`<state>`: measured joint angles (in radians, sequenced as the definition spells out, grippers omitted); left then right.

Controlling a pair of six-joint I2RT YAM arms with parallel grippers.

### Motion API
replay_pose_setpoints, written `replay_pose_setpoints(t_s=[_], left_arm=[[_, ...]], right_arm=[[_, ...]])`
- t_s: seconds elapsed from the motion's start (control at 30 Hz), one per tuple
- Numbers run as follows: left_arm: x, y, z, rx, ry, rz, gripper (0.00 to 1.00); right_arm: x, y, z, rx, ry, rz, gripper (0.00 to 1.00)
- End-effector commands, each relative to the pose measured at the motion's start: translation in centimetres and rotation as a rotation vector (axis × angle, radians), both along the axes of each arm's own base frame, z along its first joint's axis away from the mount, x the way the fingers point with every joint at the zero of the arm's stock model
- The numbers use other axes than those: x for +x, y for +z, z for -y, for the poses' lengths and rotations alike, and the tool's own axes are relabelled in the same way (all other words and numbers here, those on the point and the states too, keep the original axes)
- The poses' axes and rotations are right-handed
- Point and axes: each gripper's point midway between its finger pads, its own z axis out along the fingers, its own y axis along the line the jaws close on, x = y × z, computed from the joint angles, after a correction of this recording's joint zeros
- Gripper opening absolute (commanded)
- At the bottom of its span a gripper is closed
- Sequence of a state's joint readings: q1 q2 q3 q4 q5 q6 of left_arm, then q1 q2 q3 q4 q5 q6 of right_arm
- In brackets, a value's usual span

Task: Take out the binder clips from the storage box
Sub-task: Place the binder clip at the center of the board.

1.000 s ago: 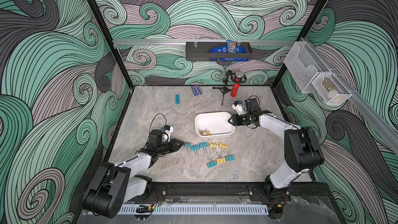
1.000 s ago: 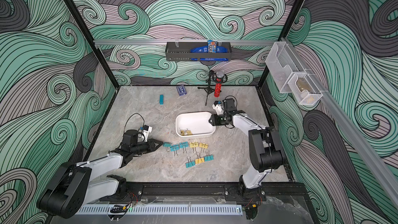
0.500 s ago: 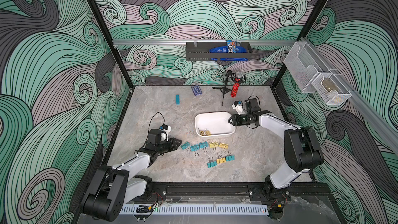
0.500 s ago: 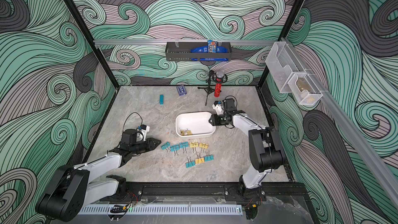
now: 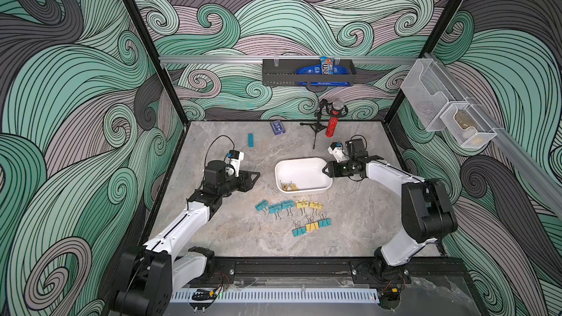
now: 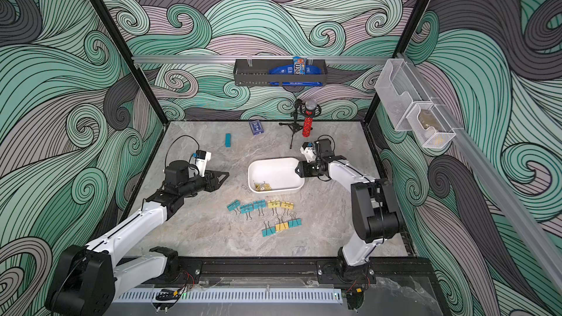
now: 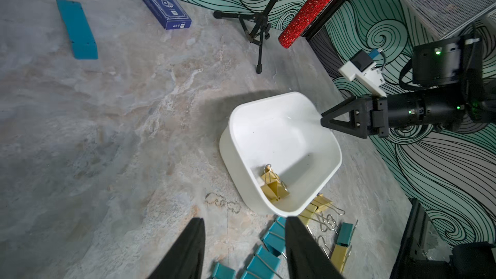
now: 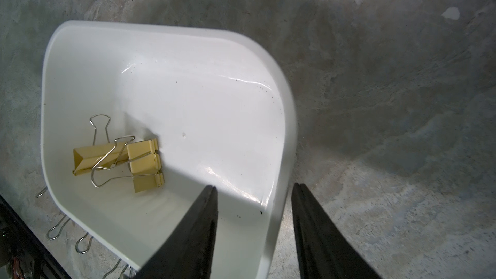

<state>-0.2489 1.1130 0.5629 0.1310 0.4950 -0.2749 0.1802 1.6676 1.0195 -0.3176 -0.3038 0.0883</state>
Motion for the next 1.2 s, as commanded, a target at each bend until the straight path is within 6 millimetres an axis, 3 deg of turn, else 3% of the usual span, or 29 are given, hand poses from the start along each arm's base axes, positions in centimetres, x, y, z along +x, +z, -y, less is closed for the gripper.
replay_pose_setpoints(t_s=[0.0,0.17,0.47,0.57,0.9,1.17], left_arm=[[0.0,1.5,2.3,0.085,-0.108,0.115,0.54],[-1.3,1.0,6.6,0.209,-0.302,0.217,0.55],[-0.4,-1.0,10.0,0.362,-0.445,0.199,0.61],[-0.3,-3.0,10.8,0.409,-0.487,0.139,0.61],[0.7,-7.3,11.9,0.606,-0.511,0.021,0.56],[1.7,-10.4,11.8,0.761,-0.484,-0.06,0.43]], right_arm=[[0.1,0.5,0.0,-0.01,0.009,0.027,0.48],[0.1,0.2,0.1,-0.018,0.007,0.02,0.48],[0.2,-0.5,0.1,-0.027,0.006,0.004,0.48],[0.2,-0.6,0.2,-0.028,0.006,0.002,0.47],[0.1,-0.7,0.1,-0.027,0.009,0.0,0.48],[0.2,-0.8,0.1,-0.025,0.011,-0.002,0.48]])
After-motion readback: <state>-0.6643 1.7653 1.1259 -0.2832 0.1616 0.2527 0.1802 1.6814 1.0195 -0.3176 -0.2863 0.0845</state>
